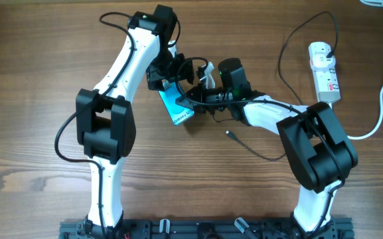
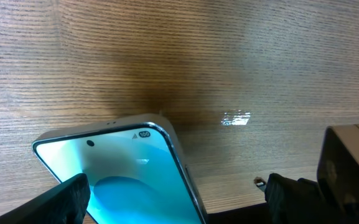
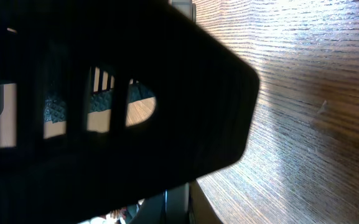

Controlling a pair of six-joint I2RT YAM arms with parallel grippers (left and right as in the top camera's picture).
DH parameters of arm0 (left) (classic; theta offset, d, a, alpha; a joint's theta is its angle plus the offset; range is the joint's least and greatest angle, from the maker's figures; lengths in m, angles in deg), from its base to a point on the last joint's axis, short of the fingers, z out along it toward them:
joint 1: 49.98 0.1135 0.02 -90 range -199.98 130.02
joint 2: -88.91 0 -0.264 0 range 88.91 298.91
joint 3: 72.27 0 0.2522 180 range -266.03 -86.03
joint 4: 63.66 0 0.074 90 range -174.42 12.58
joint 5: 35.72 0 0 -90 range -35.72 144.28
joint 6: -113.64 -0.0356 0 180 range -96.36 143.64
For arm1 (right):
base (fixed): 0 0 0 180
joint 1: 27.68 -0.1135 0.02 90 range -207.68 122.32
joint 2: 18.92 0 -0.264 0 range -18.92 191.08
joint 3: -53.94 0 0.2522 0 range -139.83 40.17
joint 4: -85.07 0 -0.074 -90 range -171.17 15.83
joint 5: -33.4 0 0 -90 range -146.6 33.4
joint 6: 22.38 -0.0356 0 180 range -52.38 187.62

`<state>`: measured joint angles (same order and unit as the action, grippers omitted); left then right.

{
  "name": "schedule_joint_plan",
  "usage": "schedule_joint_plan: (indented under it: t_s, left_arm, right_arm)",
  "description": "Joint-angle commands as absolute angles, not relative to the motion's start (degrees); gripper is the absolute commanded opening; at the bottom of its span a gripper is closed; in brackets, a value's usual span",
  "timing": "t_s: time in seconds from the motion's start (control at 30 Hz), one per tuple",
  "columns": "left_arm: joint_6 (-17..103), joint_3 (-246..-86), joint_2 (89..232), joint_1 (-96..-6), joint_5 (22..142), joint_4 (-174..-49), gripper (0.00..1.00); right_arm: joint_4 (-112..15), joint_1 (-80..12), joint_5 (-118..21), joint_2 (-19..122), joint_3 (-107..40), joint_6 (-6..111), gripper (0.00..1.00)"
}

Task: Plug charger to phone and switch on socket

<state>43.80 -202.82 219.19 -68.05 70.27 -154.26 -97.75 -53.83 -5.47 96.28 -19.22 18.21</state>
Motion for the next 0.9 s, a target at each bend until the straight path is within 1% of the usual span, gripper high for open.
schedule_joint_plan:
  t_s: [0.0,0.1,0.13,0.2,0.27,0.33,0.37,0.4,0.47,0.5,0.53,0.57,0.6,0.63,0.67,0.73,0.8,0.87]
  left_arm:
    - [43.3,-204.8,218.7,-65.8,70.3,-154.4,0.98]
    - [43.3,-207.7,216.1,-62.6,71.0,-155.1,1.0]
    - [43.3,-208.8,214.9,-61.3,72.7,-155.3,1.0]
    - [42.8,-210.9,211.2,-57.6,78.9,-155.1,1.0]
    - [38.6,-212.0,207.1,-53.1,89.8,-154.8,1.0]
    - [32.6,-212.0,202.5,-47.3,103.8,-154.8,1.0]
    - [32.6,-212.0,201.0,-44.7,106.2,-154.8,1.0]
    - [30.7,-212.0,200.7,-44.0,106.2,-155.3,1.0]
    - [26.6,-211.3,201.0,-44.9,106.4,-157.5,1.0]
    - [22.9,-210.3,201.4,-46.7,106.4,-159.2,1.0]
    - [21.9,-209.5,201.5,-47.9,106.4,-159.0,0.97]
    - [21.2,-208.3,201.6,-49.8,106.4,-157.7,0.93]
    - [21.3,-206.8,201.6,-52.0,106.4,-155.2,0.86]
    - [21.2,-205.8,201.6,-53.8,106.3,-153.7,0.74]
    - [21.3,-204.8,201.7,-55.6,106.3,-152.4,0.72]
    - [22.0,-203.7,201.7,-57.6,104.0,-150.6,0.72]
    - [25.5,-203.7,201.7,-57.2,101.8,-149.2,0.74]
    - [28.5,-203.7,201.7,-54.8,102.4,-147.7,0.84]
  right_arm:
    - [-98.6,-54.0,-4.4,96.3,-20.2,19.6,0.04]
    - [-99.2,-53.7,-3.9,96.3,-20.2,19.5,0.04]
    - [-100.6,-53.4,-2.4,96.3,-20.2,19.3,0.04]
    - [-106.2,-51.8,2.4,96.3,-20.2,15.3,0.04]
    - [-114.3,-49.4,9.2,96.2,-20.2,8.2,0.04]
    - [-128.6,-46.7,16.9,96.2,-20.2,-5.3,0.04]
    - [-135.8,-46.1,18.4,96.2,-20.2,-11.2,0.04]
    - [-143.4,-46.1,18.2,96.2,-20.2,-18.5,0.04]
    - [-150.5,-46.2,16.5,96.2,-20.2,-25.6,0.04]
    - [-152.4,-46.3,15.9,96.2,-20.2,-27.9,0.04]
    - [-152.3,-46.4,15.8,96.2,-20.2,-28.5,0.04]
    - [-152.3,-46.5,15.8,96.2,-20.2,-28.6,0.04]
    - [-152.3,-46.5,15.9,96.2,-20.2,-28.9,0.04]
    - [-153.2,-46.5,15.9,96.2,-20.2,-30.2,0.05]
    - [-154.8,-46.5,15.9,96.2,-20.2,-31.5,0.04]
    - [-158.6,-46.5,15.8,96.2,-20.2,-34.3,0.04]
    - [-158.9,-46.5,15.8,96.2,-20.2,-34.5,0.04]
    - [-158.1,-46.5,15.8,96.3,-20.2,-32.3,0.04]
